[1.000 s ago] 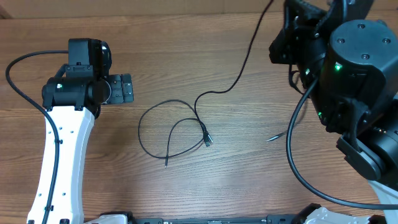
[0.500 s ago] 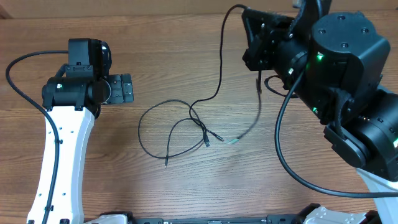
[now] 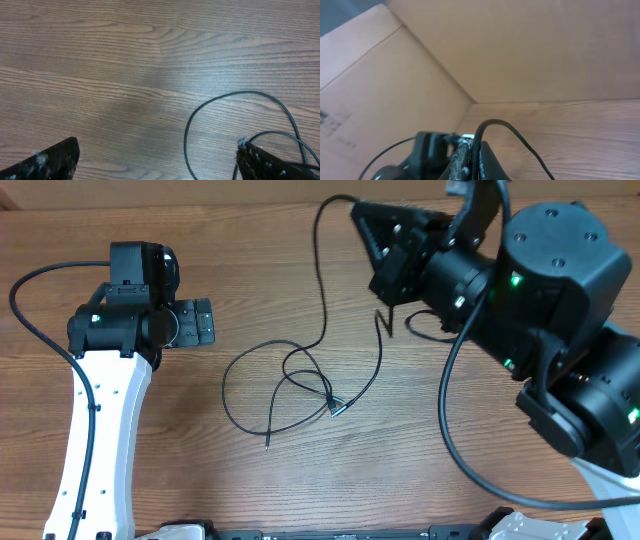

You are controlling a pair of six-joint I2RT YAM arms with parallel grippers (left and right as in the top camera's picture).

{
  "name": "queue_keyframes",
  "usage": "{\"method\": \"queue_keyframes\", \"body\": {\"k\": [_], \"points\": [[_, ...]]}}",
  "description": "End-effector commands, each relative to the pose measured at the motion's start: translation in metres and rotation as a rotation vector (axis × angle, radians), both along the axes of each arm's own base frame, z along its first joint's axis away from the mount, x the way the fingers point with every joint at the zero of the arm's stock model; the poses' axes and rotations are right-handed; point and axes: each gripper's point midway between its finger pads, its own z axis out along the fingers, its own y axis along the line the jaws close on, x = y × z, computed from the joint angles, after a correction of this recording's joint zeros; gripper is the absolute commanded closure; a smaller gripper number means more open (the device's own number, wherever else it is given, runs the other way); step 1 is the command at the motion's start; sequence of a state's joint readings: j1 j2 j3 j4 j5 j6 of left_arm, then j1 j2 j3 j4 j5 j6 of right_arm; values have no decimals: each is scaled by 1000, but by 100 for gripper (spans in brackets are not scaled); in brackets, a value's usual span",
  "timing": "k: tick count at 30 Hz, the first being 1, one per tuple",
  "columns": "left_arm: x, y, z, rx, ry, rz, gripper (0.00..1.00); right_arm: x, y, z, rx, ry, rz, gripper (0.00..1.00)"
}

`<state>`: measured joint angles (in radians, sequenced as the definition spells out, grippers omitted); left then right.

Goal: Untangle cables

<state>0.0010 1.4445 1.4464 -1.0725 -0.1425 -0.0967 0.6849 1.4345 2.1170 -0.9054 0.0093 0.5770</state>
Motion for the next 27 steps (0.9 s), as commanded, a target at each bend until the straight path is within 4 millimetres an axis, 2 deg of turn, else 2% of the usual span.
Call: {"method": "queue_keyframes", "body": {"k": [1, 7, 14, 27], "points": [[3, 0, 1, -3, -2, -9, 1, -11, 7, 13, 31, -22, 28, 96], [3, 0, 1, -3, -2, -9, 0, -11, 8, 17, 50, -27, 26, 96], [3, 0, 1, -3, -2, -9, 0, -8, 7, 51, 136, -136, 10, 96], [3, 0, 1, -3, -2, -9, 0, 18, -35, 71, 53, -291, -269, 96]]}}
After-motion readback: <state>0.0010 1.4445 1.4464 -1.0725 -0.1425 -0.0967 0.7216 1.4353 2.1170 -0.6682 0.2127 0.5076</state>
